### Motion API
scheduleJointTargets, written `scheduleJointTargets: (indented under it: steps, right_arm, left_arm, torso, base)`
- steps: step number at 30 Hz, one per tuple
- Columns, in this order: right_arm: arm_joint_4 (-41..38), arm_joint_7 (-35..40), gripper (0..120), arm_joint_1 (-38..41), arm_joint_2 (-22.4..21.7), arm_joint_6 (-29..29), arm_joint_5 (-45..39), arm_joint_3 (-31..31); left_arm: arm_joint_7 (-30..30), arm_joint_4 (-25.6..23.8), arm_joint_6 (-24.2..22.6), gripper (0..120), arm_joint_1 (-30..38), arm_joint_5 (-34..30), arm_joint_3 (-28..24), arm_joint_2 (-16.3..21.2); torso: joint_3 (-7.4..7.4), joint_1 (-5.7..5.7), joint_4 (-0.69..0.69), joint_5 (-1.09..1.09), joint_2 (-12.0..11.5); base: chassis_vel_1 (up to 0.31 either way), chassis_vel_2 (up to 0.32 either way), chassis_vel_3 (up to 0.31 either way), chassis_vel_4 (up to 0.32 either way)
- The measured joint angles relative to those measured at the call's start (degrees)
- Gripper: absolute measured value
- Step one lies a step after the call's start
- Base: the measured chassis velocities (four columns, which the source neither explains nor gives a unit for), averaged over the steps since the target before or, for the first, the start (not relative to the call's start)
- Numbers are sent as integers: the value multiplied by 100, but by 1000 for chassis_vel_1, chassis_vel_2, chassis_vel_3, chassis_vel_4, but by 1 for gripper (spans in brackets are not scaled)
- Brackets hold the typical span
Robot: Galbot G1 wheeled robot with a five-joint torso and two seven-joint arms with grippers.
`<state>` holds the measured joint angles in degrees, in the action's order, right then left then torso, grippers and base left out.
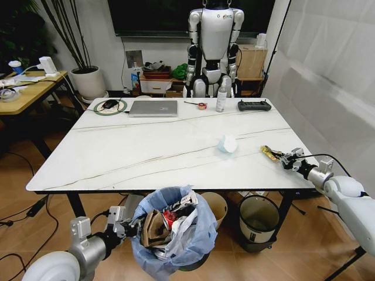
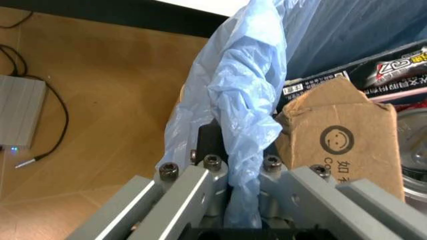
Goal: Pick up the trash bin and place the trash from the table into it.
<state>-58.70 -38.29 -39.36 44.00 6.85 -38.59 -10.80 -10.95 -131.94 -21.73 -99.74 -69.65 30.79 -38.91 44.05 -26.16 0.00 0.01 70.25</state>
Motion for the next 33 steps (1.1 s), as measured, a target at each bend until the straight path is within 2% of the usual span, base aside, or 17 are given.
scheduleJointTargets:
  steps: [6,11,16,21,26,33]
  right_arm:
    - [-865,34,0,-285,-356,-13,-299,-139]
    - [-2633,266,0,-1000,-1057,-75,-963,-305]
    - [-3724,371,0,-1294,-1414,-92,-1203,-310]
    - [-4899,610,0,-1607,-1737,-64,-1337,-50]
    - [-5630,759,0,-1638,-1885,-164,-1337,204]
    - [-6599,899,0,-1170,-2037,-503,-1498,699]
  left_arm:
    - [-24,-69,0,0,-20,3,-3,3]
    - [-12,-92,0,0,5,10,-54,-1]
    - [-7,-92,0,0,58,4,-68,14]
    - [25,-68,-3,0,54,0,-88,6]
    - [51,-79,-16,0,45,5,-108,-6]
    - [101,-117,-28,0,16,20,-113,2]
  torso:
    - [0,0,0,-1,0]
    - [-1,0,-2,-1,0]
    - [-1,0,-1,-2,0]
    - [-1,0,0,0,0]
    - [-1,0,0,-2,0]
    - [-1,0,-1,-2,0]
  base:
    - [0,0,0,0]
    - [0,0,0,0]
    - [0,0,0,0]
    - [0,0,0,0]
    - [0,0,0,0]
    - [0,0,0,0]
